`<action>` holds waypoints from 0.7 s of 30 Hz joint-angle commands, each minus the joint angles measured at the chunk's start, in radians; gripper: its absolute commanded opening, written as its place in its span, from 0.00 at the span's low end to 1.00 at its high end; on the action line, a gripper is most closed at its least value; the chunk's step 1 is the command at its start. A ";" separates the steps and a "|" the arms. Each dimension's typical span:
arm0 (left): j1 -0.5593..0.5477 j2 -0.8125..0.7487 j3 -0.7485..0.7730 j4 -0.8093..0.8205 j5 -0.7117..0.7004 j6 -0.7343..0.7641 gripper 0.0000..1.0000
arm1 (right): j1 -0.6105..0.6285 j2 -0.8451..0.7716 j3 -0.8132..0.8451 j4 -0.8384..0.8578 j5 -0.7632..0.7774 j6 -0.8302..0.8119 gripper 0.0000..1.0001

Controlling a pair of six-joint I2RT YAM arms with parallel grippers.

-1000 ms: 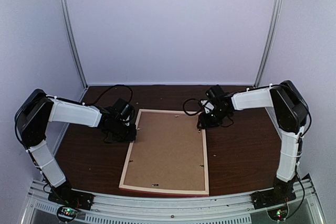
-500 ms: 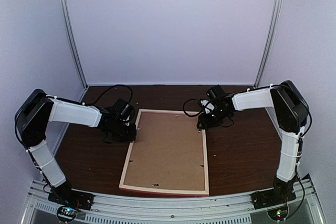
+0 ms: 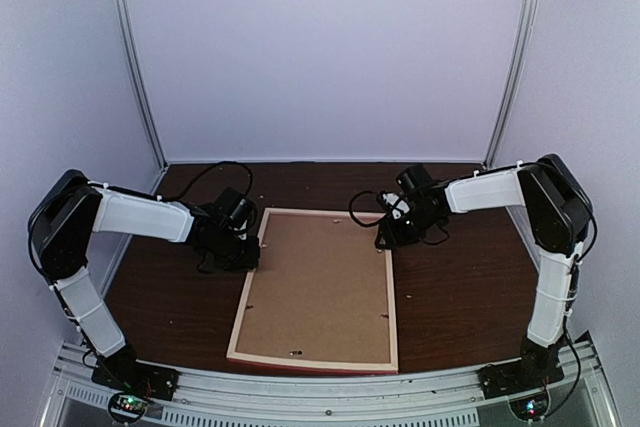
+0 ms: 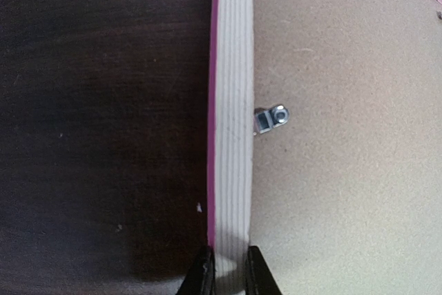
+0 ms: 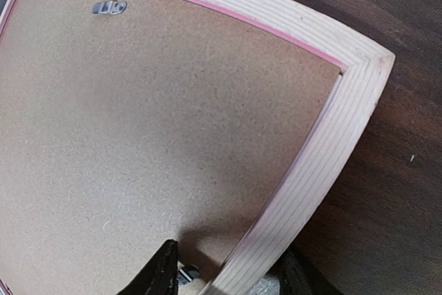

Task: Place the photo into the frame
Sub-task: Press the fastener onto the backboard.

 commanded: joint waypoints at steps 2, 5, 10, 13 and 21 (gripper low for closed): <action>0.000 0.033 -0.025 -0.012 0.031 -0.022 0.00 | 0.004 0.054 -0.058 -0.179 -0.001 -0.001 0.47; 0.000 0.034 -0.025 -0.012 0.031 -0.023 0.00 | 0.003 0.063 -0.051 -0.189 0.006 -0.001 0.43; 0.000 0.032 -0.025 -0.014 0.029 -0.023 0.00 | 0.001 0.063 -0.049 -0.204 0.003 -0.019 0.39; 0.001 0.033 -0.025 -0.014 0.029 -0.023 0.00 | 0.001 0.062 -0.046 -0.224 -0.011 -0.042 0.39; 0.000 0.037 -0.021 -0.014 0.032 -0.023 0.00 | 0.001 0.052 -0.051 -0.276 -0.055 -0.105 0.39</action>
